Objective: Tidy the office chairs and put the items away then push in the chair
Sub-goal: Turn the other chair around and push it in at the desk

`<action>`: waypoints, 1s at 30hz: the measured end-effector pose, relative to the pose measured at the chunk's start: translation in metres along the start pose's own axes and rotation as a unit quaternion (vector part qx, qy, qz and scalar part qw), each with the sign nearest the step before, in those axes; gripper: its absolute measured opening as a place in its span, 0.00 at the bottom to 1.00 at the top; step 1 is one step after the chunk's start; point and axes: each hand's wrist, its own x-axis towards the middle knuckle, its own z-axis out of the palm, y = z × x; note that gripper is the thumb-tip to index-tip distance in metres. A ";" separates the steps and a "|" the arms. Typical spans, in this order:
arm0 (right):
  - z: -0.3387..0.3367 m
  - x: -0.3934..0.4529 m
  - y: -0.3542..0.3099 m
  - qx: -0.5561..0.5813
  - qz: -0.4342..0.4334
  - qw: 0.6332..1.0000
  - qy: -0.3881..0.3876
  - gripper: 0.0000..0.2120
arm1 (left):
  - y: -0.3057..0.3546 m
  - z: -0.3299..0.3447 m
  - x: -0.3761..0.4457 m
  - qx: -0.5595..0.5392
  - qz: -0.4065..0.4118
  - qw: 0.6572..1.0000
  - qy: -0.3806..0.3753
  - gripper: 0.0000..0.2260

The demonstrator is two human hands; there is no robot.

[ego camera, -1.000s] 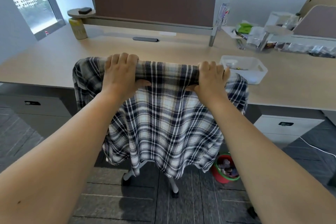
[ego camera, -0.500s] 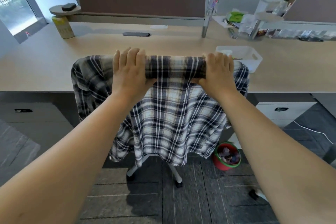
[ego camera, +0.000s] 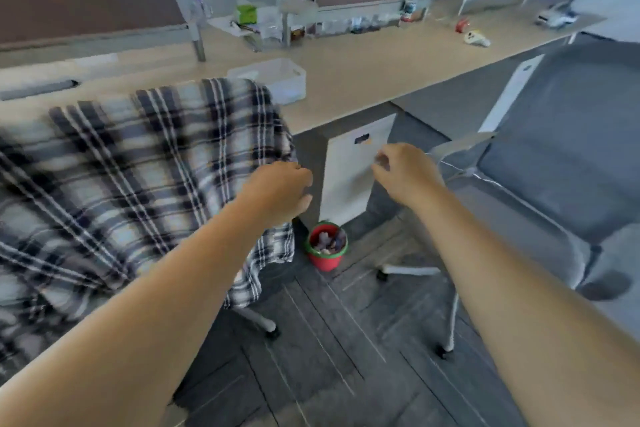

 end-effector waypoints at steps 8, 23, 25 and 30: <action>-0.055 -0.091 0.180 -0.007 0.222 0.973 0.062 0.12 | 0.169 0.005 0.059 -0.050 0.152 0.987 -0.033 0.15; -0.121 -0.184 0.485 0.003 0.324 0.944 0.060 0.13 | 0.495 0.050 0.147 -0.120 0.210 0.965 -0.106 0.16; -0.127 -0.181 0.515 0.009 0.330 0.942 0.056 0.14 | 0.523 0.055 0.162 -0.123 0.210 0.963 -0.119 0.16; -0.133 -0.157 0.581 0.019 0.335 0.941 0.041 0.13 | 0.577 0.068 0.216 -0.140 0.186 0.964 -0.131 0.15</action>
